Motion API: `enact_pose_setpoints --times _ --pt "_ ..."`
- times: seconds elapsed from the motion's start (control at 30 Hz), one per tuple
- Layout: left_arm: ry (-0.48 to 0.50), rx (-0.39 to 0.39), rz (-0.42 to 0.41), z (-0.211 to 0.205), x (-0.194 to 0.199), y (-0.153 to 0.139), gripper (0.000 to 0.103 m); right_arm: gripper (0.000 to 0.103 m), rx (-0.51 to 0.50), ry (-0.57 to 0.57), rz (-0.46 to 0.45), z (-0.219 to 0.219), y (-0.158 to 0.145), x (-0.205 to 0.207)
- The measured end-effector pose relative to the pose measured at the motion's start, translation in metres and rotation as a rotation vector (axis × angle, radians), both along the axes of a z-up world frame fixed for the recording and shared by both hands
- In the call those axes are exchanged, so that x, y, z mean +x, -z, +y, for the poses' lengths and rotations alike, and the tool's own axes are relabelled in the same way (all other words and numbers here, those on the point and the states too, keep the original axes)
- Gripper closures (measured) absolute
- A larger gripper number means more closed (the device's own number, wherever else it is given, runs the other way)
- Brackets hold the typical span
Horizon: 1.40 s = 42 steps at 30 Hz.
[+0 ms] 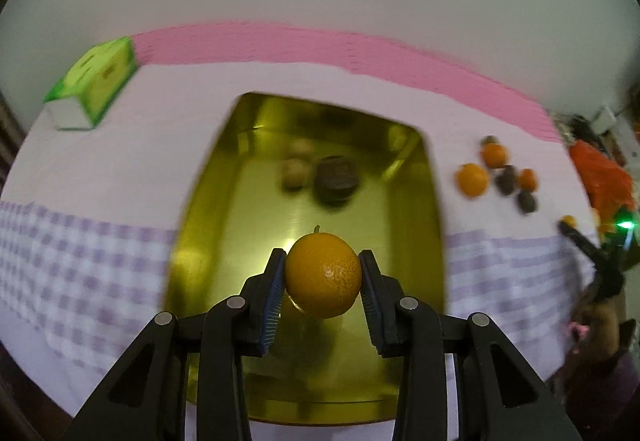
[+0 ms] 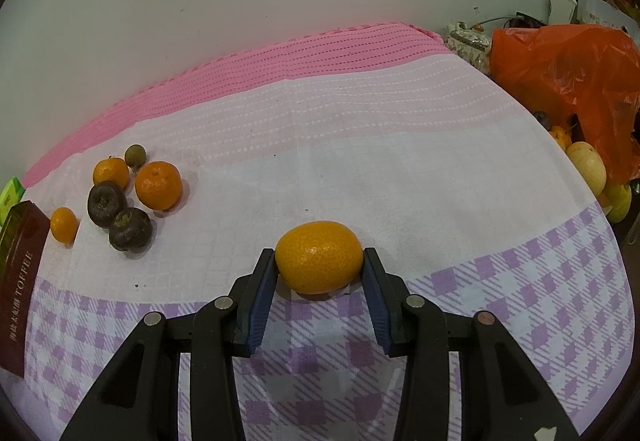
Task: Organize fruits
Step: 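Lower the orange into the tray and open the left gripper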
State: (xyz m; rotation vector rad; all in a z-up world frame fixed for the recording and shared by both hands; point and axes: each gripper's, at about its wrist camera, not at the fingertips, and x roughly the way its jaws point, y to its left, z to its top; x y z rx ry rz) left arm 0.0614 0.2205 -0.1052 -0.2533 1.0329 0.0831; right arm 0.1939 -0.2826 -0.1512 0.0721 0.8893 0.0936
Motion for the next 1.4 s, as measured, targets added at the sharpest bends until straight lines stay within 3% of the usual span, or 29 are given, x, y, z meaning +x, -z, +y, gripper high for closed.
enact_pose_setpoints --times 0.4,0.93,1.07,1.13,1.2,1.4 --pt "0.035 0.104 0.034 0.003 0.037 0.023 0.066 0.064 -0.012 -0.002 0.0 0.0 0.0 -0.001" --pt "0.032 0.221 0.054 0.004 0.096 0.029 0.065 0.064 -0.012 -0.004 0.0 0.001 0.0 -0.001" --pt "0.016 0.253 0.04 -0.001 0.088 0.02 0.064 0.064 -0.013 -0.004 0.0 0.001 0.0 0.0" --pt "-0.002 0.28 0.014 -0.003 0.081 0.012 0.056 0.064 -0.012 -0.005 0.0 0.001 0.0 0.0" --pt "-0.024 0.296 -0.012 -0.005 0.07 0.002 0.037 0.064 -0.011 -0.005 0.0 0.001 0.0 0.0" --pt "-0.035 0.223 -0.107 -0.016 0.015 -0.029 0.034 0.064 -0.004 -0.006 0.0 0.0 0.0 0.0"
